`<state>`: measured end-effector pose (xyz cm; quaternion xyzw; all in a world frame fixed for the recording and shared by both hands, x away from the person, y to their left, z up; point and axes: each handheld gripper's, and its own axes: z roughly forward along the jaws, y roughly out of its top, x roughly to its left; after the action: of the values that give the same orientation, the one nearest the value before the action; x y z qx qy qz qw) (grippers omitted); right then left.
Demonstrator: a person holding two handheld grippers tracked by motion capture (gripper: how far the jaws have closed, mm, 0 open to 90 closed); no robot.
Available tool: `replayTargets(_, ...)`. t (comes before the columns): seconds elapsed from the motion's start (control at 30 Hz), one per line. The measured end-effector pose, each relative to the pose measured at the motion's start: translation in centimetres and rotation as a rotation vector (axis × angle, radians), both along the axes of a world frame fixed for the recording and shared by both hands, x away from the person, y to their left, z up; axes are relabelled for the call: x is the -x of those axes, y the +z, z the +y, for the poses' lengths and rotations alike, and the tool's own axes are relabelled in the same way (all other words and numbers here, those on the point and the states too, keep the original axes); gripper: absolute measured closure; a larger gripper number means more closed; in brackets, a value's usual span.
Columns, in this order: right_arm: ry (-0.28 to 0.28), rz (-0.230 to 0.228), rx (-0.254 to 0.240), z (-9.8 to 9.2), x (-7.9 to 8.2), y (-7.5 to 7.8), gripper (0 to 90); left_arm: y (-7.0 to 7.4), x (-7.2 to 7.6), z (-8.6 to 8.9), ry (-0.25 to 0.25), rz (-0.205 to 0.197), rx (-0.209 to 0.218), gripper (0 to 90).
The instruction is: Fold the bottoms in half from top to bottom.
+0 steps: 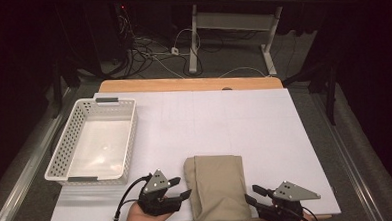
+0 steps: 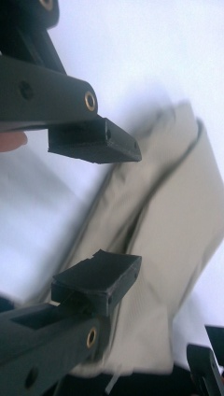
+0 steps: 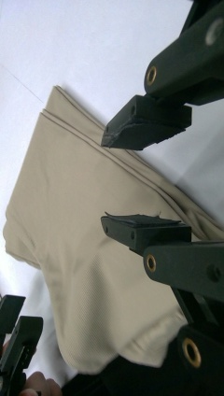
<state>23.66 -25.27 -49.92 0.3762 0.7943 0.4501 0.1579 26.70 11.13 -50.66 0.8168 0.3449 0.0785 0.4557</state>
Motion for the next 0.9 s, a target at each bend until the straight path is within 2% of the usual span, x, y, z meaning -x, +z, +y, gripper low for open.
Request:
replayTargets(0.03,0.000,0.000,0.000,0.0,0.0,0.0,55.3,0.0,0.0,0.0,0.000,0.000,0.000,41.9)
replayTargets(0.13,0.000,0.001,0.018,0.6,-1.9,-0.2,54.2,-0.4,-0.8,-0.1,0.014,0.021,-0.013,41.2)
replayTargets(0.17,0.000,0.001,0.018,0.6,-1.9,-0.2,54.2,-0.6,-1.2,-0.2,0.015,0.040,-0.015,41.2)
replayTargets(0.2,0.002,0.006,0.016,0.8,-2.4,-0.3,53.7,-0.8,-1.6,-0.4,0.025,0.055,-0.028,35.4)
replayTargets(0.23,0.000,0.011,0.016,1.2,-3.4,-0.4,52.4,-1.1,-2.0,-0.9,0.045,0.078,-0.050,34.4)
replayTargets(0.27,0.000,0.011,0.016,1.2,-3.4,-0.4,52.4,-1.1,-2.0,-0.9,0.045,0.078,-0.050,34.3)
replayTargets(0.3,0.002,0.023,0.013,1.6,-4.4,-0.7,50.6,-1.3,-2.7,-1.2,0.058,0.087,-0.057,34.3)
replayTargets(0.37,0.001,0.030,0.018,2.0,-5.5,-0.8,48.9,-1.4,-3.6,-1.5,0.083,0.101,-0.071,34.3)
replayTargets(0.4,-0.007,0.035,0.015,2.1,-6.1,-0.8,48.2,-1.4,-3.6,-1.5,0.083,0.101,-0.071,34.3)
replayTargets(0.47,-0.022,0.046,0.010,2.2,-7.4,-0.9,47.2,-1.4,-4.7,-1.9,0.109,0.122,-0.093,34.2)
replayTargets(0.5,-0.030,0.054,0.014,2.2,-8.1,-0.9,46.4,-1.2,-5.8,-2.2,0.116,0.124,-0.108,34.2)
replayTargets(0.53,-0.030,0.054,0.014,2.2,-8.1,-0.9,46.4,-1.2,-5.8,-2.2,0.116,0.124,-0.108,34.1)
replayTargets(0.57,-0.045,0.066,0.025,2.3,-9.6,-1.0,45.7,-1.0,-6.7,-2.7,0.123,0.128,-0.120,34.1)
replayTargets(0.67,-0.063,0.074,0.048,2.4,-11.5,-1.3,45.6,-1.0,-7.6,-3.0,0.128,0.132,-0.118,34.3)
replayTargets(0.73,-0.071,0.081,0.071,2.7,-12.4,-1.5,45.4,-1.0,-8.5,-3.4,0.131,0.151,-0.112,34.9)
replayTargets(0.8,-0.070,0.083,0.082,2.8,-12.7,-1.5,44.7,-1.0,-8.6,-3.5,0.128,0.150,-0.112,37.9)
replayTargets(0.87,-0.067,0.115,0.084,3.1,-13.5,-1.7,41.1,-1.1,-8.5,-3.8,0.123,0.145,-0.108,41.0)
replayTargets(0.9,-0.067,0.115,0.084,3.1,-13.5,-1.7,41.1,-1.1,-8.5,-3.8,0.123,0.145,-0.108,44.8)
